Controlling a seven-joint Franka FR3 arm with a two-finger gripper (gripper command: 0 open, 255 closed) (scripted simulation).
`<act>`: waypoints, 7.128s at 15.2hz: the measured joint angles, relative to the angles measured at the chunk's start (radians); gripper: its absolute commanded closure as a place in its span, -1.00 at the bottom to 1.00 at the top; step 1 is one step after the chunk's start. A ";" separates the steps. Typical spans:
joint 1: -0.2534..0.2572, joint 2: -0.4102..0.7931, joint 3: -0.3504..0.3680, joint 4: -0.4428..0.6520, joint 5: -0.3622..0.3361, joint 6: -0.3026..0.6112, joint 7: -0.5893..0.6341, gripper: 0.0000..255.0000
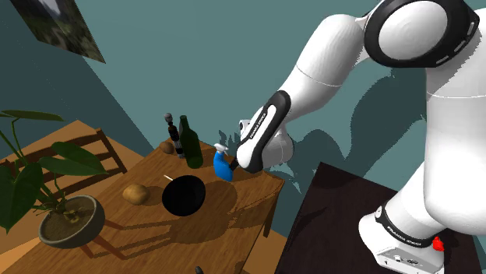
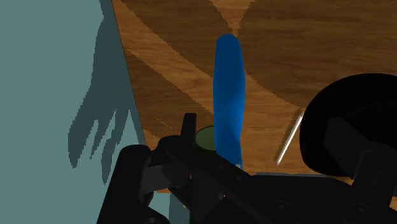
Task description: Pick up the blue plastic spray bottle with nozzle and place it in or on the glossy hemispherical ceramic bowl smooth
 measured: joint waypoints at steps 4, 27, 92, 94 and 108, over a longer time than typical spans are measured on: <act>-0.016 0.172 0.006 0.146 -0.035 0.073 -0.006 -1.00; 0.003 0.352 -0.014 0.310 -0.061 0.103 -0.009 1.00; 0.853 0.224 -0.578 0.458 -0.058 -0.262 0.548 1.00; 0.851 0.227 -0.575 0.459 -0.057 -0.259 0.548 1.00; 0.920 0.128 -0.634 0.367 -0.067 -0.275 0.563 -1.00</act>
